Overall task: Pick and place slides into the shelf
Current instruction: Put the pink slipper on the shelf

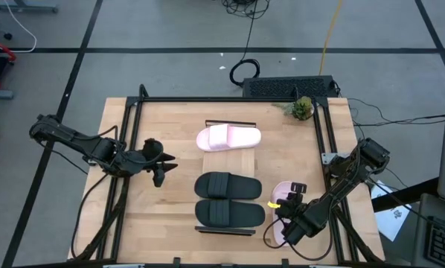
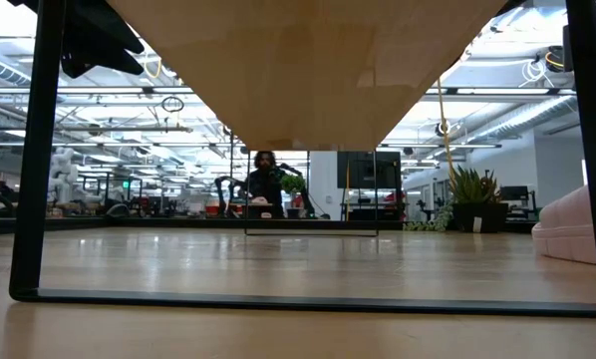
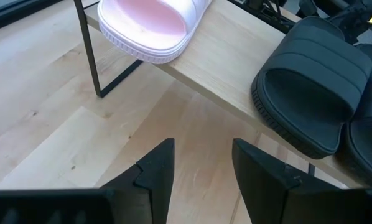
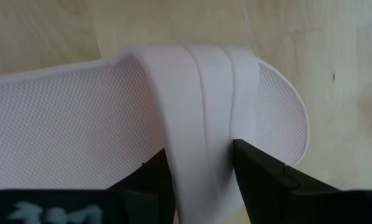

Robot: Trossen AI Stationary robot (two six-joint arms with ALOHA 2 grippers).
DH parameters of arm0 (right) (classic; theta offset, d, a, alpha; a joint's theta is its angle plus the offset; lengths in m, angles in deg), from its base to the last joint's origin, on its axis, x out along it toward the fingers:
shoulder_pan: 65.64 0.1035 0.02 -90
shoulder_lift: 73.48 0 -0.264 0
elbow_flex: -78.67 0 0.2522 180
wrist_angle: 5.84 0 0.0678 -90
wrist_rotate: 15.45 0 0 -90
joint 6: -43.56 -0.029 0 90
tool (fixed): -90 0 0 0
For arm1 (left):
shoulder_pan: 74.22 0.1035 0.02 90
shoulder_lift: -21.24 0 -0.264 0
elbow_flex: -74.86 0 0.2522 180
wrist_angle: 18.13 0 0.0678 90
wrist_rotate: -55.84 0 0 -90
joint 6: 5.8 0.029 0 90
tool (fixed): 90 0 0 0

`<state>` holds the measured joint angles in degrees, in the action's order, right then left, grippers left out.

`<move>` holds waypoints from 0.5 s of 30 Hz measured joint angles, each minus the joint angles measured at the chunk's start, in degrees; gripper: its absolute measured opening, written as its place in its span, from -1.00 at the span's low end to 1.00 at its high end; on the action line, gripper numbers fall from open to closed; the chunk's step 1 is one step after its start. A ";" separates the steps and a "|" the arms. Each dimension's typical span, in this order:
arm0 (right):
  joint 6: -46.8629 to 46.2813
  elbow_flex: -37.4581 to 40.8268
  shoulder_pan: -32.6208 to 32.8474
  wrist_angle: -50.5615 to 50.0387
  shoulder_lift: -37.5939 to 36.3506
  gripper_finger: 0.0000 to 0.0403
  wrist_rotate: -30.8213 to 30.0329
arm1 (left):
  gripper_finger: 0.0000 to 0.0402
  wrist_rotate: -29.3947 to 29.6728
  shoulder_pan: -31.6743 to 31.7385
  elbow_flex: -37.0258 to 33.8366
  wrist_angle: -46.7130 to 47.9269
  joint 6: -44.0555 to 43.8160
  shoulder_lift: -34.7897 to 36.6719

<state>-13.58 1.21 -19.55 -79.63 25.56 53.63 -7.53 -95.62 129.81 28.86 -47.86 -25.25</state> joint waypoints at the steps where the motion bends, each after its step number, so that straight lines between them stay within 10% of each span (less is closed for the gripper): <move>1: 0.16 0.00 0.00 -0.07 0.00 -0.33 -0.04 | -0.20 0.02 0.00 0.00 0.00 -0.03 0.00; 9: -3.93 0.00 -0.91 -2.73 0.00 -0.41 -1.57 | -0.20 1.96 0.01 0.00 0.00 -0.05 0.00; 15: -4.34 1.96 -2.49 -3.29 -0.11 -0.89 -2.45 | -0.20 2.03 0.00 0.00 -0.01 -0.07 0.01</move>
<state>-17.92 3.16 -22.05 -82.92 25.45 51.19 -5.50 -95.62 129.81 28.85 -47.93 -25.24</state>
